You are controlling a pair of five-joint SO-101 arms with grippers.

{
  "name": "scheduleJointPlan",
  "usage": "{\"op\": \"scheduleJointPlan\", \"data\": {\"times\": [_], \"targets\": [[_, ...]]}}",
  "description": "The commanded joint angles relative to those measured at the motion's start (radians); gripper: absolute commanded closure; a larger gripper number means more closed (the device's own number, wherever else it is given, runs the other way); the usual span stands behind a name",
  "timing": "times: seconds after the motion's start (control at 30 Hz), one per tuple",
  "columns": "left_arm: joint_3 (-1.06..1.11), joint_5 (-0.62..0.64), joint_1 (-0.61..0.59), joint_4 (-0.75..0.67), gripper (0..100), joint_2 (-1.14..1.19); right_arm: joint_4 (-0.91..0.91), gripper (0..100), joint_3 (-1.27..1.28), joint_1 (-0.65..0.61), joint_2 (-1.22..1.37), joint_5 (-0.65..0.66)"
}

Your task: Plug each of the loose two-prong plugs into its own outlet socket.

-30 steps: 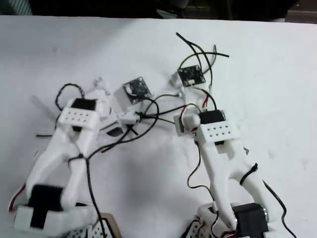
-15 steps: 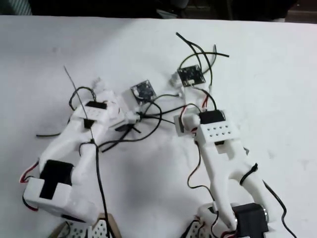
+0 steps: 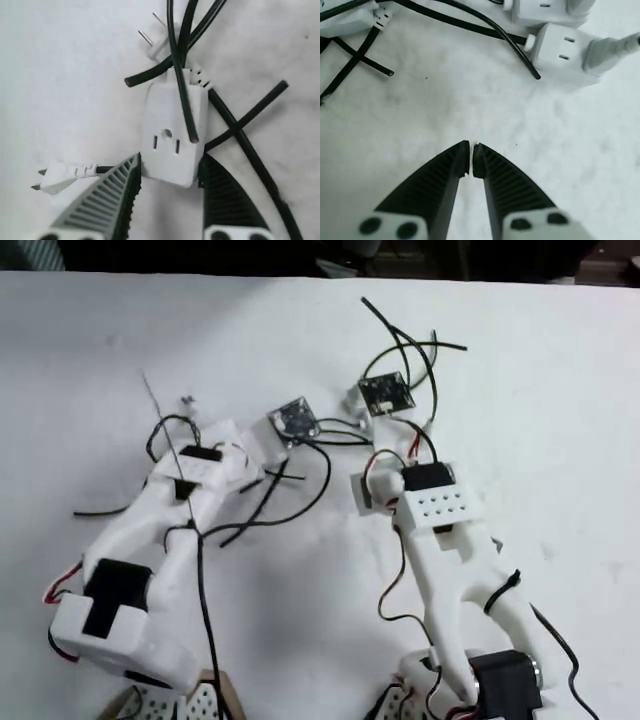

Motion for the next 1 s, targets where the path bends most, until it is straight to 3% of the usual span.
{"op": "scheduleJointPlan", "data": {"times": [0.0, 0.23, 0.43, 0.63, 0.8, 0.97], "targets": [[-0.04, 0.02, 0.016, 0.129, 98, -0.177, -0.012, 98.1, -0.006, 0.012, -0.039, 0.006], [-0.032, 0.026, 0.124, 0.48, 98, -0.498, -0.01, 98.1, -0.009, 0.013, -0.039, 0.006], [-0.032, 0.068, 0.254, 0.726, 98, -0.607, -0.01, 98.1, -0.012, 0.064, -0.042, 0.008], [-0.011, 0.196, 0.326, 0.815, 96, -0.558, 0.056, 98.1, -0.012, 0.081, -0.14, 0.008], [0.02, 0.296, 0.325, 0.812, 77, -0.562, 0.076, 98.1, -0.005, 0.127, -0.231, 0.008], [0.02, 0.308, 0.331, 0.815, 75, -0.639, 0.074, 98.1, -0.009, 0.214, -0.263, 0.008]]}}
